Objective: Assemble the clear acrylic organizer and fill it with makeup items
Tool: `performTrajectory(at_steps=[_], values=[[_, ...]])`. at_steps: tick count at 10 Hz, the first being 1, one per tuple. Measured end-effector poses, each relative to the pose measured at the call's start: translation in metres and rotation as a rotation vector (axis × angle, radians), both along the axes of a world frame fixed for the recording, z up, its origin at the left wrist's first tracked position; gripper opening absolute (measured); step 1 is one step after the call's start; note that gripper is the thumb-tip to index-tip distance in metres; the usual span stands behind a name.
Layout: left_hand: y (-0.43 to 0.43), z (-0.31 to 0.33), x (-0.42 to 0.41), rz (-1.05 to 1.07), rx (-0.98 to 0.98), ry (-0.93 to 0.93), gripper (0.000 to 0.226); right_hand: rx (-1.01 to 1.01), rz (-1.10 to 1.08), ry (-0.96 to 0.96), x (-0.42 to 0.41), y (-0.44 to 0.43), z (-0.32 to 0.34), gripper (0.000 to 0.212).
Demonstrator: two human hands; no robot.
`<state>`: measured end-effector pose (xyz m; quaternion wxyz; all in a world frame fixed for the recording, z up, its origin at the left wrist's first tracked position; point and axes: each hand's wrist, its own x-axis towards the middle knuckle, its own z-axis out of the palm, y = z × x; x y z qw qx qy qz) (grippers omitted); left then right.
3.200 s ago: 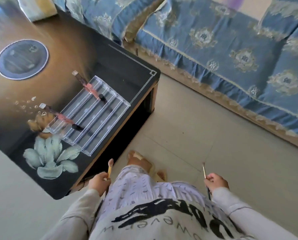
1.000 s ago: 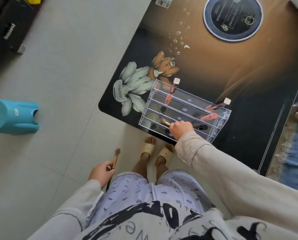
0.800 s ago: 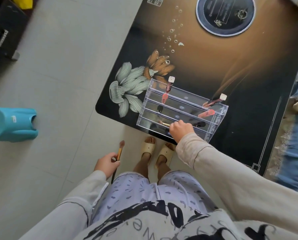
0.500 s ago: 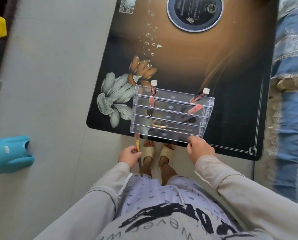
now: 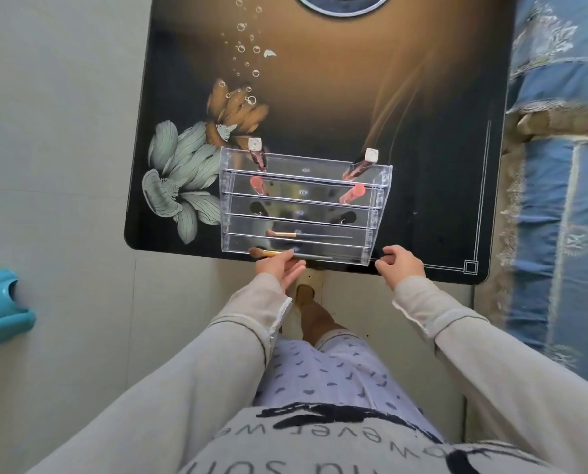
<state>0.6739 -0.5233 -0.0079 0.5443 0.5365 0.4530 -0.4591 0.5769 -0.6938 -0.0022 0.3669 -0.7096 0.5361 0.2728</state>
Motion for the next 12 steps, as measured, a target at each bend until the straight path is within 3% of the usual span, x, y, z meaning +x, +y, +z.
performTrajectory(at_steps=[2, 3, 5, 8, 9, 11, 12], values=[[-0.01, -0.01, 0.006, 0.074, 0.048, 0.017, 0.029, 0.082, -0.16, -0.095, 0.02, 0.001, -0.008, 0.034], [-0.013, -0.012, 0.01, 0.039, 0.107, 0.024, 0.014, 0.065, -0.149, -0.086, 0.022, 0.001, -0.011, 0.03], [-0.018, -0.018, 0.017, -0.121, 0.24, 0.032, 0.012, 0.038, -0.108, -0.081, 0.023, -0.003, -0.015, 0.026], [-0.018, -0.025, 0.013, -0.127, 0.239, 0.0, 0.016, 0.041, -0.068, -0.079, 0.022, -0.009, -0.02, 0.024], [-0.01, -0.025, 0.01, -0.21, 0.195, -0.041, 0.03, 0.053, -0.066, -0.086, 0.022, -0.01, -0.02, 0.024], [0.04, -0.011, -0.004, -1.043, 0.224, -0.265, 0.018, 0.127, -0.057, -0.039, -0.001, -0.008, -0.014, 0.024], [0.075, -0.004, -0.006, -1.234, 0.343, -0.261, 0.022, 0.153, -0.073, -0.01, -0.029, -0.001, -0.006, 0.018]])
